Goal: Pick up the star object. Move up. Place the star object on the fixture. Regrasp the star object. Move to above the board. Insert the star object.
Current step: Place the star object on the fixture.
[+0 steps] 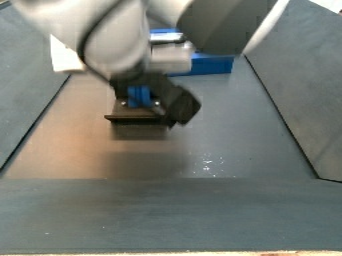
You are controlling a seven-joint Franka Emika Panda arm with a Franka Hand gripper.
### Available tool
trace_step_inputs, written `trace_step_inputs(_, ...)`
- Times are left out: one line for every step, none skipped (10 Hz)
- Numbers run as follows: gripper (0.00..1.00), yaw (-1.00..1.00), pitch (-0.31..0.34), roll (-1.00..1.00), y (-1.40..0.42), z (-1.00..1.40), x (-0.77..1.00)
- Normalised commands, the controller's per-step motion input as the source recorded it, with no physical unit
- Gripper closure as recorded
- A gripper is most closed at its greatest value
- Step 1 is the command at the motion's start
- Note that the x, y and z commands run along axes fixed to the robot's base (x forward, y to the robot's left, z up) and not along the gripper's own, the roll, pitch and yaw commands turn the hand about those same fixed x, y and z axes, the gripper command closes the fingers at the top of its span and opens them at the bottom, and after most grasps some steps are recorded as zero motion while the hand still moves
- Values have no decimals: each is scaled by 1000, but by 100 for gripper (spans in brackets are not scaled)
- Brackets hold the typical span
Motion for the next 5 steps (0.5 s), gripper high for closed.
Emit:
trace_step_inputs(100,-186,-33,-154,83,-506,108)
trace_step_inputs(100,-156,-56,-138,71,-331,89)
trace_step_inputs(100,-127,-73,-117,60,-247,61)
trace_step_inputs(100,-101,-75,-112,59,-246,56)
trace_step_inputs(100,-78,-74,-112,57,-246,56)
